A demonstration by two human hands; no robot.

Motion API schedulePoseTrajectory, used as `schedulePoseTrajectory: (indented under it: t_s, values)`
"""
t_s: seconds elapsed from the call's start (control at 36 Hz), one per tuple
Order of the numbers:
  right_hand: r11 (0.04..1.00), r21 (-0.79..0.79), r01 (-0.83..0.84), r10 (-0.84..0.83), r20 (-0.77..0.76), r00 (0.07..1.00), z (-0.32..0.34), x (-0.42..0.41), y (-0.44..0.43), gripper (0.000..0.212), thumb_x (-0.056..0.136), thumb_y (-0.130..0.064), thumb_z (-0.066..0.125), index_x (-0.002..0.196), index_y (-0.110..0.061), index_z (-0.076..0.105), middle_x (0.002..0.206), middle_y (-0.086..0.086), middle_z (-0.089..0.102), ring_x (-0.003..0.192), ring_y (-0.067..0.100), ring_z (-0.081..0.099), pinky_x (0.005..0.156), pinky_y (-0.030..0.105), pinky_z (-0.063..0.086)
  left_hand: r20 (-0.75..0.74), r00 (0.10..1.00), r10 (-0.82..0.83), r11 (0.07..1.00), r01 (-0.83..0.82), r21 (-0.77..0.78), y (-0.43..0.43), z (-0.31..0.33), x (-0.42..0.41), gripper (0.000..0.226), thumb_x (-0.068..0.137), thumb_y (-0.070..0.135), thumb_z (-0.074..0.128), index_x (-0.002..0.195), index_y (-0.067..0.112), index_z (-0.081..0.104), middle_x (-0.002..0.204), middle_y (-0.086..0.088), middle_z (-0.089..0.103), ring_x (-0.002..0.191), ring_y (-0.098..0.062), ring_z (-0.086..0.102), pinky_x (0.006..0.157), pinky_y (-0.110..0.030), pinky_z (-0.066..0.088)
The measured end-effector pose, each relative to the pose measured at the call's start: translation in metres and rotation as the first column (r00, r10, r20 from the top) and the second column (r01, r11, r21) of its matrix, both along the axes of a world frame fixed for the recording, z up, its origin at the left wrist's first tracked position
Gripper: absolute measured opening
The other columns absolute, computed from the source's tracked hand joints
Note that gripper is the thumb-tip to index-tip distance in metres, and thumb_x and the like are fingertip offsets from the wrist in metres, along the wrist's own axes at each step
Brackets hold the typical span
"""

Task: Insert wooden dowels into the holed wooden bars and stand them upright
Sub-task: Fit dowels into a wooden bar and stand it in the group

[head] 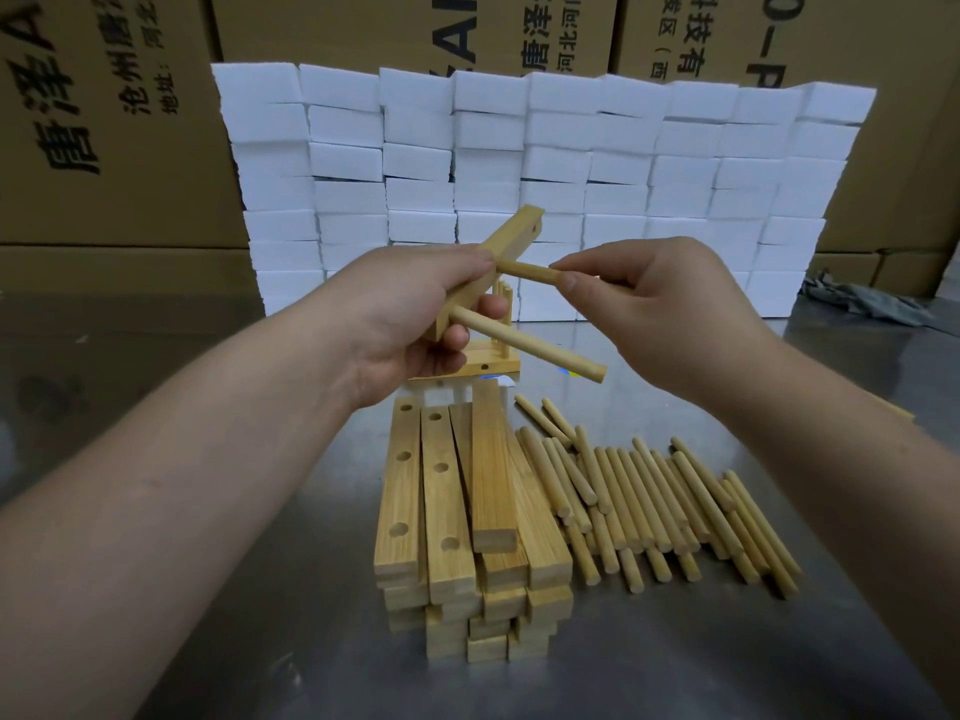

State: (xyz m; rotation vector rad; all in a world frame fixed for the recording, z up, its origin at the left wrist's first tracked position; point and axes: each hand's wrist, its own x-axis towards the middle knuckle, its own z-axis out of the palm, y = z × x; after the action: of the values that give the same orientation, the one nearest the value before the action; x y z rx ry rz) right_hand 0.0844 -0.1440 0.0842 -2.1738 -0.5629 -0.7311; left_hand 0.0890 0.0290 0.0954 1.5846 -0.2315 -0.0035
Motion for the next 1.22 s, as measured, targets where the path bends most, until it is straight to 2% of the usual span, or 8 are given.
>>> schedulePoseTrajectory:
  t_s: [0.17,0.28,0.36,0.53,0.69,0.83,0.89,1.22]
  values:
    - [0.994,-0.086,0.063,-0.058,0.061,0.996,-0.0012,-0.0003,-0.0033,0.017,0.091,-0.025,0.053,0.090,-0.025,0.070,0.045,-0.021,0.050,0.043,0.001,0.045,0.041,0.010,0.029,0.020,0.999,-0.031,0.999,0.031,0.030,0.0002,-0.0002,-0.0007,0.016,0.094,0.023,0.050,0.100,0.022,0.065,0.064,0.002,0.067,0.035,-0.005,0.040,0.043,-0.014,0.042]
    - [0.982,-0.155,0.108,-0.094,0.098,0.991,-0.0067,0.0003,0.0000,0.019,0.092,-0.029,0.051,0.089,-0.021,0.069,0.060,0.000,0.061,0.055,0.015,0.051,0.058,0.033,0.048,0.010,1.000,-0.020,0.999,0.020,0.043,0.0004,-0.0015,-0.0007,0.017,0.095,0.022,0.048,0.098,0.023,0.065,0.063,0.002,0.066,0.034,-0.005,0.039,0.043,-0.014,0.042]
    - [0.977,-0.173,0.124,-0.100,0.139,0.985,-0.0075,-0.0001,0.0008,0.021,0.091,-0.031,0.053,0.091,-0.014,0.067,0.064,0.009,0.062,0.062,0.020,0.051,0.062,0.042,0.051,0.014,1.000,-0.023,0.999,0.022,0.034,0.0025,-0.0001,-0.0012,0.017,0.094,0.021,0.049,0.100,0.023,0.065,0.065,0.000,0.067,0.035,-0.005,0.039,0.043,-0.014,0.042]
    - [0.958,-0.224,0.181,-0.132,0.214,0.968,-0.0054,-0.0021,0.0003,0.019,0.089,-0.031,0.058,0.092,-0.015,0.068,0.067,0.007,0.064,0.064,0.021,0.055,0.063,0.041,0.050,0.046,0.999,-0.028,0.999,0.026,0.040,0.0003,-0.0002,-0.0044,0.017,0.095,0.020,0.048,0.098,0.021,0.064,0.058,0.002,0.064,0.034,-0.005,0.038,0.043,-0.013,0.041]
    - [0.921,-0.314,0.231,-0.153,0.255,0.955,-0.0048,-0.0039,0.0004,0.031,0.093,-0.035,0.046,0.091,-0.011,0.066,0.063,0.007,0.060,0.065,0.024,0.053,0.060,0.038,0.047,0.086,0.996,-0.019,0.997,0.013,0.070,0.0003,0.0004,-0.0056,0.017,0.094,0.020,0.048,0.094,0.023,0.064,0.057,0.005,0.061,0.035,-0.006,0.039,0.042,-0.013,0.040]
    - [0.886,-0.371,0.277,-0.182,0.272,0.945,-0.0045,-0.0049,0.0020,0.032,0.095,-0.034,0.041,0.081,-0.013,0.061,0.055,0.000,0.045,0.055,0.015,0.041,0.049,0.027,0.028,0.096,0.995,-0.023,0.995,0.013,0.097,0.0003,-0.0001,-0.0063,0.018,0.095,0.020,0.046,0.095,0.022,0.064,0.056,0.005,0.060,0.035,-0.006,0.039,0.042,-0.014,0.040]
    - [0.880,-0.379,0.286,-0.189,0.273,0.943,-0.0043,-0.0058,0.0021,0.032,0.095,-0.033,0.041,0.081,-0.012,0.060,0.054,-0.001,0.043,0.055,0.015,0.040,0.050,0.028,0.028,0.105,0.994,-0.022,0.995,0.012,0.100,-0.0010,-0.0004,-0.0069,0.018,0.095,0.020,0.046,0.095,0.022,0.064,0.055,0.006,0.059,0.035,-0.006,0.038,0.042,-0.014,0.040]
    - [0.957,-0.212,0.197,-0.162,0.171,0.972,-0.0093,-0.0068,0.0056,0.033,0.095,-0.031,0.045,0.078,-0.010,0.063,0.050,0.001,0.042,0.051,0.016,0.038,0.050,0.029,0.029,0.146,0.985,-0.087,0.989,0.068,0.133,0.0013,0.0003,-0.0083,0.022,0.096,0.019,0.044,0.102,0.020,0.066,0.057,0.005,0.053,0.037,-0.006,0.037,0.043,-0.015,0.039]
